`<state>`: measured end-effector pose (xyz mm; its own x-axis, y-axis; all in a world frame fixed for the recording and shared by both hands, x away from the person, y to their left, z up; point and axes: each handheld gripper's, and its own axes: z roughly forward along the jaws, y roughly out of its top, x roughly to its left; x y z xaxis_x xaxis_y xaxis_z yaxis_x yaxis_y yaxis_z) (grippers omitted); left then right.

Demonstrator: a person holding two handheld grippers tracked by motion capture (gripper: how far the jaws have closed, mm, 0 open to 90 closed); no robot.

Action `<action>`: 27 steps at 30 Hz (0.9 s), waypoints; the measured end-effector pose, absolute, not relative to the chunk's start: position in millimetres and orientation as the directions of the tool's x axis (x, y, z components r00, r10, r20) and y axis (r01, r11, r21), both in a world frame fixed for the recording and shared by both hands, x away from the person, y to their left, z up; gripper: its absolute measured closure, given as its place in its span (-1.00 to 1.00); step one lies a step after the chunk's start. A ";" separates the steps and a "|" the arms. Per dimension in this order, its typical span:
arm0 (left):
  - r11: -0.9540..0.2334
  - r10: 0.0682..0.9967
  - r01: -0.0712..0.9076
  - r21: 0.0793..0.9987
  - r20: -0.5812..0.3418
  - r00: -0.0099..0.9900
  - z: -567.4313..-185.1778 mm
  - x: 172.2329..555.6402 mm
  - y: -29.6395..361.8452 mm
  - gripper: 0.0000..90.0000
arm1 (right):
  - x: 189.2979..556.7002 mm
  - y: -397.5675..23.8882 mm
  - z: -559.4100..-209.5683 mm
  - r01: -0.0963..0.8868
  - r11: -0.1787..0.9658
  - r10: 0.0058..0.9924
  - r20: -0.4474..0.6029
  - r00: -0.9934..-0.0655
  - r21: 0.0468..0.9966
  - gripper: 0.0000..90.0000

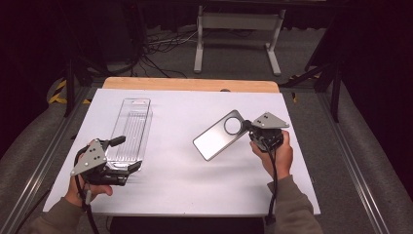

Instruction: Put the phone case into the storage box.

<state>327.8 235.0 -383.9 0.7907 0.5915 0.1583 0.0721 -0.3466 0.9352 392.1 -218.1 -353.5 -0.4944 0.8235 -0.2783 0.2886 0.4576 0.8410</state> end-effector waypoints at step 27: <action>-0.391 0.529 0.065 0.918 0.167 0.832 -379.3 331.9 194.5 -0.74 | 366.0 -159.2 -354.3 0.115 0.591 0.688 -0.424 -0.589 0.799 1.00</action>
